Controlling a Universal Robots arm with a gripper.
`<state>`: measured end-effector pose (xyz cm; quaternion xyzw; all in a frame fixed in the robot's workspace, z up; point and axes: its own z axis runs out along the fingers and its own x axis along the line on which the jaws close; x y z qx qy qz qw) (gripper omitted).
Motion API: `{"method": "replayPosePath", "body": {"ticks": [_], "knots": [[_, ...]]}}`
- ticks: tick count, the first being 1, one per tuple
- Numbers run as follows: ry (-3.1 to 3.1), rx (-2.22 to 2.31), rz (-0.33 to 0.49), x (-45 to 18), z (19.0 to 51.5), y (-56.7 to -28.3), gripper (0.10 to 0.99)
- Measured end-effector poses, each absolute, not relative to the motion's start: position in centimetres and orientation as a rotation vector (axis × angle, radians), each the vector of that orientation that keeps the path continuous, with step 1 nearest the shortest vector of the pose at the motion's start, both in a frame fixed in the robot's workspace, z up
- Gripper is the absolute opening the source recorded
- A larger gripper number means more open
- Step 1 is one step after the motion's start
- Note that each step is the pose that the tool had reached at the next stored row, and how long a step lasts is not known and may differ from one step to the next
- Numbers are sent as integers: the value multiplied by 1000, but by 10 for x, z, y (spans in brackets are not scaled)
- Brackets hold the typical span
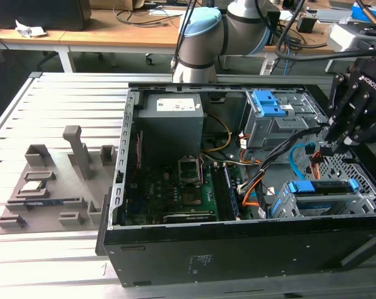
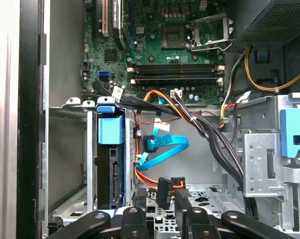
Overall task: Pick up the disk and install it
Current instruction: 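Insert the first disk wire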
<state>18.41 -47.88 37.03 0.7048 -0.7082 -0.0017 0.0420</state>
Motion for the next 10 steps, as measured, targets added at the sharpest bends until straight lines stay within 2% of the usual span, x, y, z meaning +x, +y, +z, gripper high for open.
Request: {"method": "replayPosePath", "body": {"ticks": [10], "knots": [[-2142,2129,51,184,356,-468,361]]}}
